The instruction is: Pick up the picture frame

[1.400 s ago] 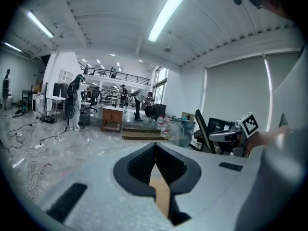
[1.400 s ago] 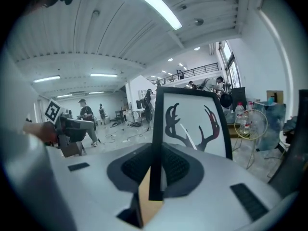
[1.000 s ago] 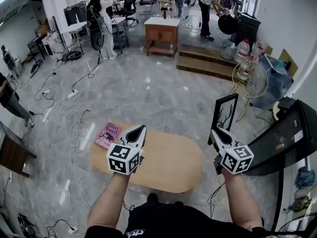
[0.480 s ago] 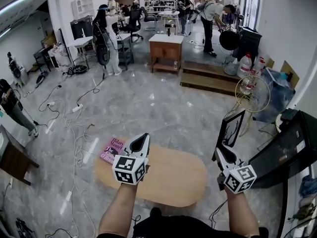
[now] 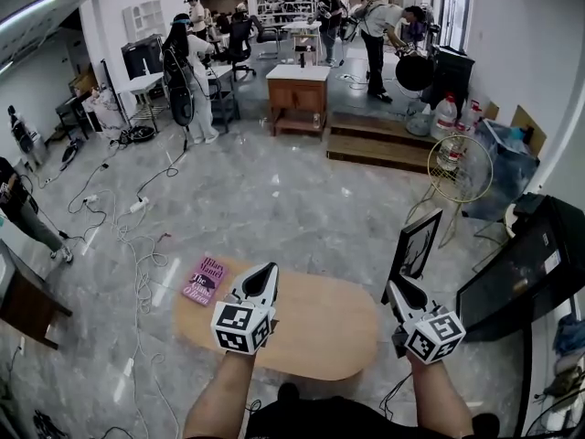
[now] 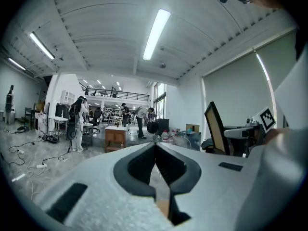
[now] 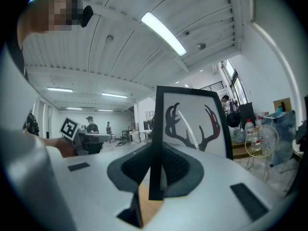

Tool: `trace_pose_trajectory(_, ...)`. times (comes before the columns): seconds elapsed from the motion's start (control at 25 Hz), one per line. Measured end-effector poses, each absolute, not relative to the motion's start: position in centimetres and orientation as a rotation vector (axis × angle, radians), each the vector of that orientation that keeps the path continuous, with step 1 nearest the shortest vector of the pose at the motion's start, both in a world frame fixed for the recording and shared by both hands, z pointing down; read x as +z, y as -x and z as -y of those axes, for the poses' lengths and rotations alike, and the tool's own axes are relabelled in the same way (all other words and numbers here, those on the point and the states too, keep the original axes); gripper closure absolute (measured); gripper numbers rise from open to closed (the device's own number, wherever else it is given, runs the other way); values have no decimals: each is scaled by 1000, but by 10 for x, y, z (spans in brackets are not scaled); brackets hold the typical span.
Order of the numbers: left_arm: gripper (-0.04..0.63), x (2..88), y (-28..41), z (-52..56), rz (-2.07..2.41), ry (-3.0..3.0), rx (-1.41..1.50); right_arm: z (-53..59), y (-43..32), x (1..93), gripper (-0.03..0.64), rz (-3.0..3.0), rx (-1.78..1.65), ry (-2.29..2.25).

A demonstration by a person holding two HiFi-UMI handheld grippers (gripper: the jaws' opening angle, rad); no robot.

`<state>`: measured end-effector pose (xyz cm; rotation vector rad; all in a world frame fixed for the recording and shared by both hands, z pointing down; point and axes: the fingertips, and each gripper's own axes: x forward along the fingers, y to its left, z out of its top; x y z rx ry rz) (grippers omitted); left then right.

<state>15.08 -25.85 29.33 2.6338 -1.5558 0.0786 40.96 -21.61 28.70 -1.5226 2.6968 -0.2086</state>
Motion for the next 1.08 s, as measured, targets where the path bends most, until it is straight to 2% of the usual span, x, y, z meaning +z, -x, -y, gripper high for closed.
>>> trace_pose_trajectory(1.08, 586, 306, -166, 244, 1511, -2644, 146, 209, -411, 277, 551, -2709, -192, 1495)
